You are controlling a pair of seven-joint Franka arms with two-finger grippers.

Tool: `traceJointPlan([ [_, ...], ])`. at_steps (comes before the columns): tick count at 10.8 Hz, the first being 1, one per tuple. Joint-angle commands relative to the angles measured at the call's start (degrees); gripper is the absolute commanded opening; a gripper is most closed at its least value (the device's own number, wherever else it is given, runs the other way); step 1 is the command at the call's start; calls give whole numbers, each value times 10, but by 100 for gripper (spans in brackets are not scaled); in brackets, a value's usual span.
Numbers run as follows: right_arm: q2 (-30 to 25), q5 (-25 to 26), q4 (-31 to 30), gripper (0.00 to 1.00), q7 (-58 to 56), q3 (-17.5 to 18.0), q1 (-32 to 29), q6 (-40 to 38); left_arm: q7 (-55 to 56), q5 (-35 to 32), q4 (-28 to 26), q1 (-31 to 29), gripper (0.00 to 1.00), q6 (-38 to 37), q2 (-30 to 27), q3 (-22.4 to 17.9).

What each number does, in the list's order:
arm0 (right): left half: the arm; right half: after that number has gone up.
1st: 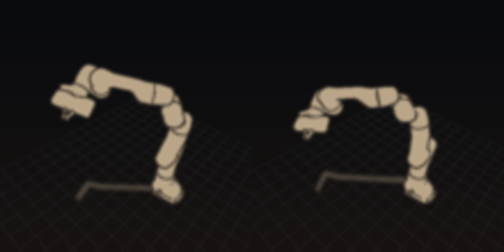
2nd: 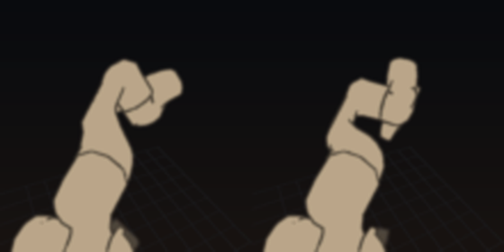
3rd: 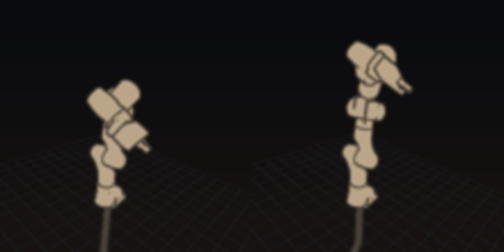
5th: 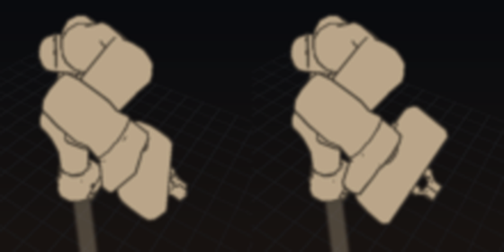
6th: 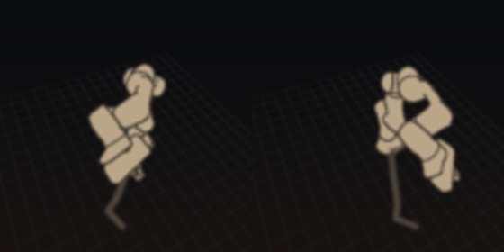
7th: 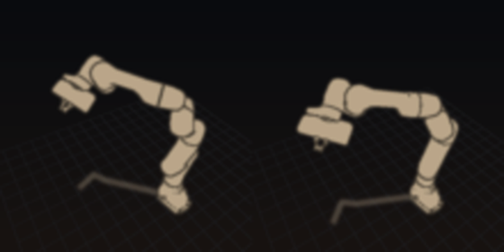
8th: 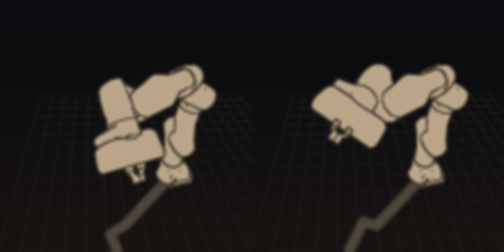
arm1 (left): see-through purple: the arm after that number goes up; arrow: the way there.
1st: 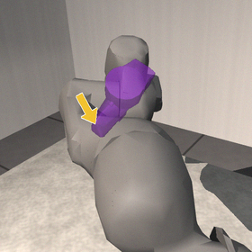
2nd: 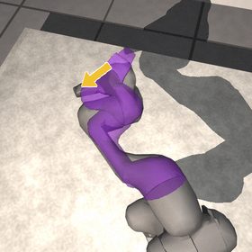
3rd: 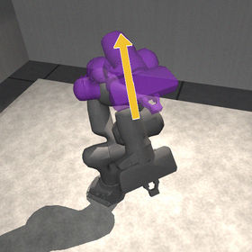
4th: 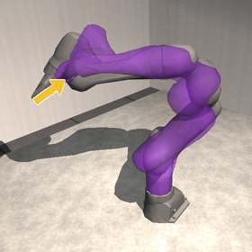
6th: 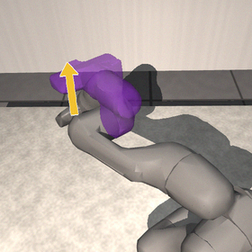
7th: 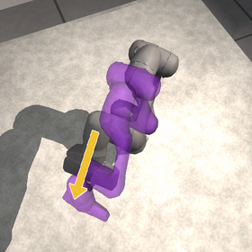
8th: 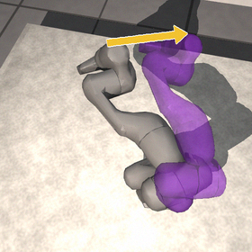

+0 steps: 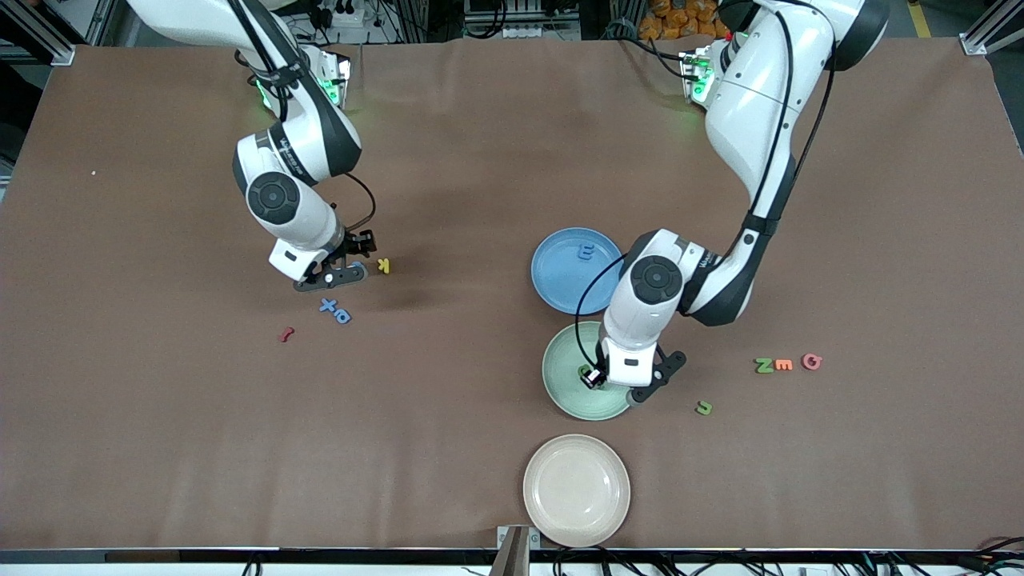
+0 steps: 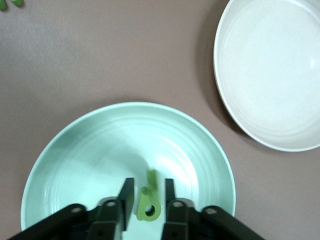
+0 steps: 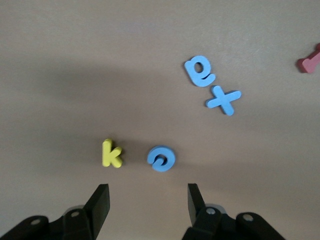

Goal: Sort letters by color into matching plates
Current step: 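Drop the green n on the green plate while the right gripper reaches blue c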

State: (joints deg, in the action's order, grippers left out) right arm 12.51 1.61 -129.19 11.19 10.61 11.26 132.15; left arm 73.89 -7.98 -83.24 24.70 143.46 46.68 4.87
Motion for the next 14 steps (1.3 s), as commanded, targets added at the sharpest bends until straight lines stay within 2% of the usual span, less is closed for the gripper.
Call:
traceJointPlan([
  [1, -19, 43, -43, 70, -6, 10, -26, 52, 12, -20, -10, -17, 100, -6, -9, -21],
  [5, 10, 43, -82, 69, -6, 10, -30, 144, -19, -19, -7, -37, 100, -8, 0, -100],
  [7, 27, 45, -85, 68, -4, 10, -30, 169, -19, -18, -7, -55, 100, -71, 16, -101],
  [8, 35, 45, -85, 68, -4, 10, -30, 180, -22, -16, -7, -63, 100, -79, 17, -101],
  [12, 59, 49, -89, 64, -4, 9, -30, 203, -24, -10, 16, -69, 100, -76, 40, -100],
  [14, 63, 77, -98, 58, -4, 9, -37, 216, -25, -10, 28, -69, 100, -64, 45, -98],
])
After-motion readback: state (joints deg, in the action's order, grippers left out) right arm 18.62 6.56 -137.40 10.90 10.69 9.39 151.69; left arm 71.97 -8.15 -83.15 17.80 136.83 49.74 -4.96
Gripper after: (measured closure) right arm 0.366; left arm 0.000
